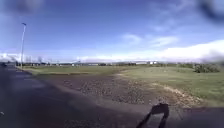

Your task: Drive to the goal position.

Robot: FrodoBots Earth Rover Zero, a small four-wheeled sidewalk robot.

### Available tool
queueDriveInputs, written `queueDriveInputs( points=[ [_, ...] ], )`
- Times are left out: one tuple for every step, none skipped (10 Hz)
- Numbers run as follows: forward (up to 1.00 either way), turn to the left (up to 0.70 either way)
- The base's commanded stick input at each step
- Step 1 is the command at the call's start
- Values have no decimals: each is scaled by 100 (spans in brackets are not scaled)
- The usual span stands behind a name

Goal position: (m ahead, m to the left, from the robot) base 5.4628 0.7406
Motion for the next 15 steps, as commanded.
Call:
queueDriveInputs(
  points=[
    [70,0],
    [70,0],
    [70,0],
    [70,0],
    [70,0],
    [70,0],
    [70,0],
    [70,0],
    [70,0],
    [70,0],
    [70,0],
    [70,0],
    [70,0],
    [70,0],
    [70,0]
  ],
)
